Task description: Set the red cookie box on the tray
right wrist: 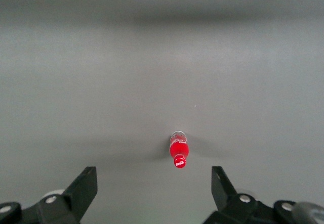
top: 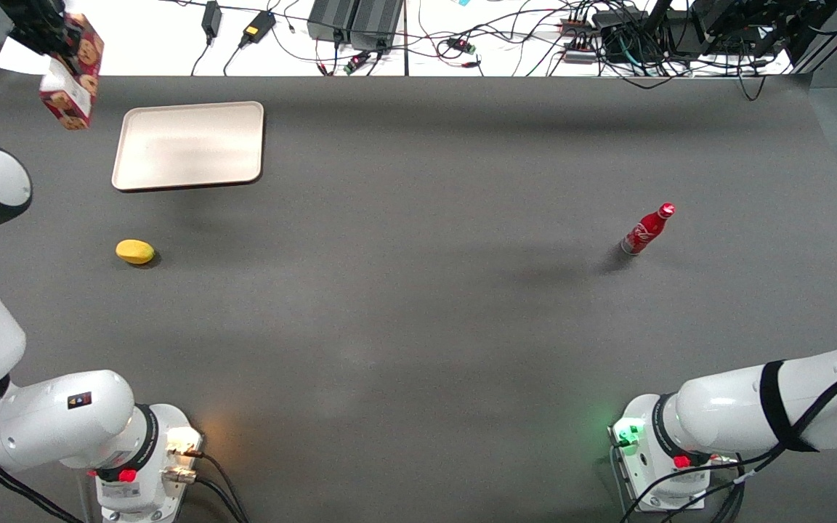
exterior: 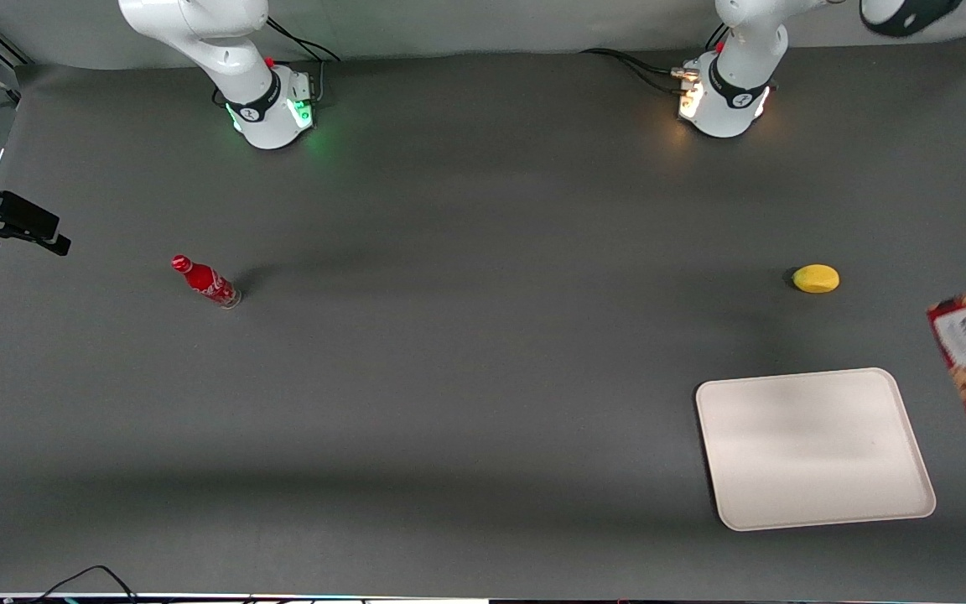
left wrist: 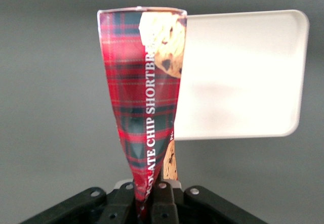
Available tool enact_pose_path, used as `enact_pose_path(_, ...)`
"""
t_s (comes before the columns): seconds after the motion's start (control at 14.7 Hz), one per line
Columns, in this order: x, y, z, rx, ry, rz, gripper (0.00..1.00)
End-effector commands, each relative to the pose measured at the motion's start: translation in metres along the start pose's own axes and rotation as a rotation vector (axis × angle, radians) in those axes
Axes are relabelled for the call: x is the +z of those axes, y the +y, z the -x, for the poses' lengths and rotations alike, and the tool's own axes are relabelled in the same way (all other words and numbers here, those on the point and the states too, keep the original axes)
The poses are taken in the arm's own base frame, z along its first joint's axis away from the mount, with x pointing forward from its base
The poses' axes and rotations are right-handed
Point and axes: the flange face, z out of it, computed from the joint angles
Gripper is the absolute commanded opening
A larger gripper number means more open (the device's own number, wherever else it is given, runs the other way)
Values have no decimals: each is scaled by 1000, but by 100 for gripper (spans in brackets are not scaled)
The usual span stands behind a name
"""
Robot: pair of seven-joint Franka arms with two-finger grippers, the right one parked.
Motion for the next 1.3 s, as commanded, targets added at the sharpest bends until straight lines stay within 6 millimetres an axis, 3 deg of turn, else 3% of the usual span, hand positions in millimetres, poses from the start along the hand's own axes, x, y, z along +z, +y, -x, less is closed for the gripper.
enact_pose_path(0.0,91,-12,-29,95,-29,-12,0)
enact_pose_path(0.34,190,-31,-38,140,32,-30,0)
enact_pose_path(0.61,227,-41,-44,158,63,-44,0)
enact_pose_path(0.68,233,-43,-45,159,70,-47,23)
enact_pose_path(0.75,232,-49,-45,156,85,-48,99)
enact_pose_path(0.95,223,-50,-43,151,77,-49,100)
enact_pose_path(1.02,210,-51,-40,150,66,-49,100)
enact_pose_path(1.09,190,-52,-35,143,34,-43,100)
enact_pose_path(1.23,125,-50,-20,137,-6,-45,100)
